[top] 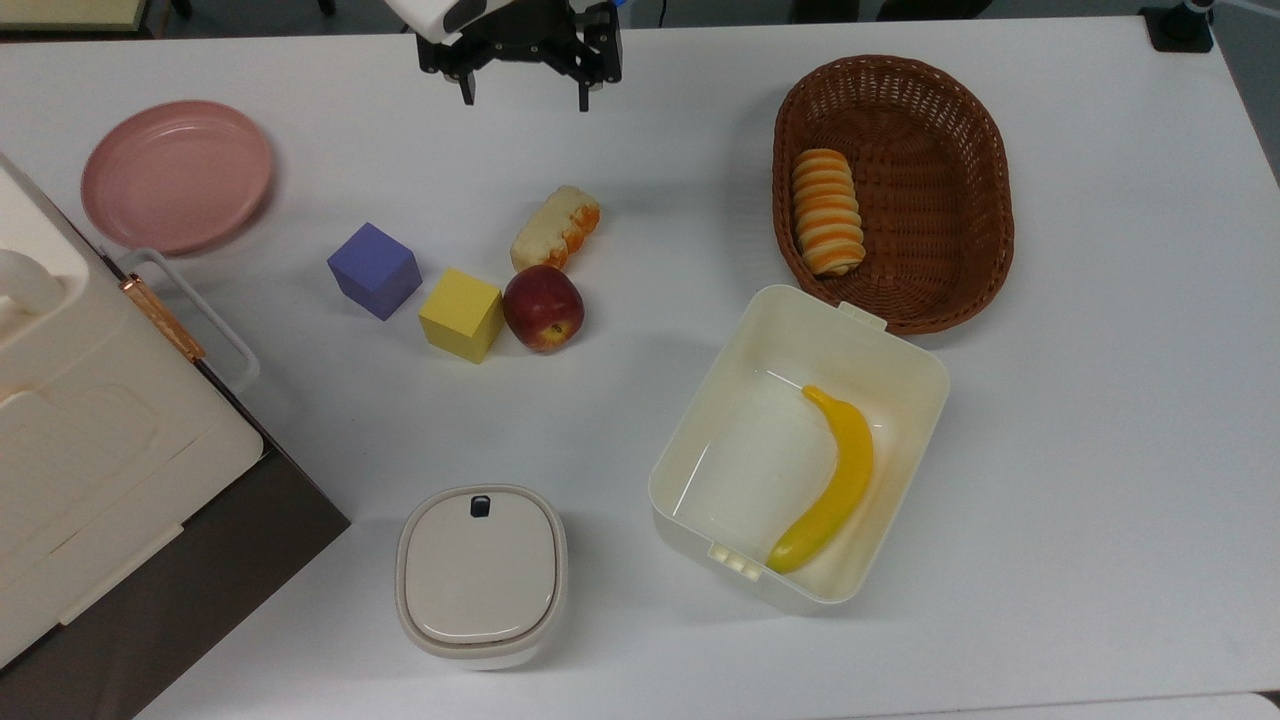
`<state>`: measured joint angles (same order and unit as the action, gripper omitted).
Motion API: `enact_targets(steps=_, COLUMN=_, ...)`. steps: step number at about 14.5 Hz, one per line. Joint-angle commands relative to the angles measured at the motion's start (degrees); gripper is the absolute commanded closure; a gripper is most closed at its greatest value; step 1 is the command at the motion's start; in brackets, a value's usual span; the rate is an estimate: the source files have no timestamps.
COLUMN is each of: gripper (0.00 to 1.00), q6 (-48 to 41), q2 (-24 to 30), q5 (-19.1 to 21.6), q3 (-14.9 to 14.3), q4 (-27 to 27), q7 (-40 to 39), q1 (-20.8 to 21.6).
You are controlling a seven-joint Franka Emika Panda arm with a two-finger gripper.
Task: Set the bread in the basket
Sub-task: 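Lower the gripper onto the small bread roll beside the apple and close, then lift the bread roll and carry it toward the wicker basket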
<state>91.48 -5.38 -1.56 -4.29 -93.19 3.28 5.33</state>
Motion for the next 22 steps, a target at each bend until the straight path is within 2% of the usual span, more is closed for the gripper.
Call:
enact_targets(steps=1, gripper=0.00, q6=1.69, q2=0.20, q5=-0.64, q3=-0.45, q4=-4.89, q7=9.62, q1=0.21)
enact_targets(steps=4, gripper=0.00, q6=2.99, q2=-2.00, q5=0.06, q3=-0.45, q4=-6.03, q7=12.28, q1=-1.02)
enact_targets(steps=9, gripper=0.00, q6=18.37, q2=-3.75, q5=0.42, q3=-0.19, q4=-16.57, q7=18.69, q1=-0.67)
enact_targets(steps=13, gripper=0.00, q6=20.84, q2=-8.94, q5=0.77, q3=-0.19, q4=-16.85, q7=21.06, q1=-0.41)
enact_targets(steps=17, gripper=0.00, q6=23.56, q2=-10.18, q5=0.77, q3=-0.19, q4=-18.78, q7=21.16, q1=-0.23)
enact_targets(steps=18, gripper=0.03, q6=24.79, q2=-10.88, q5=0.77, q3=-0.19, q4=-19.13, q7=21.16, q1=-0.06)
enact_targets(steps=19, gripper=0.14, q6=24.98, q2=-11.15, q5=0.77, q3=-0.19, q4=-19.22, q7=21.07, q1=-0.06)
enact_targets(steps=21, gripper=0.44, q6=24.98, q2=-11.94, q5=0.68, q3=0.07, q4=-19.31, q7=20.98, q1=0.03)
enact_targets(steps=22, gripper=0.56, q6=24.98, q2=-11.94, q5=0.68, q3=0.33, q4=-19.31, q7=20.63, q1=0.03)
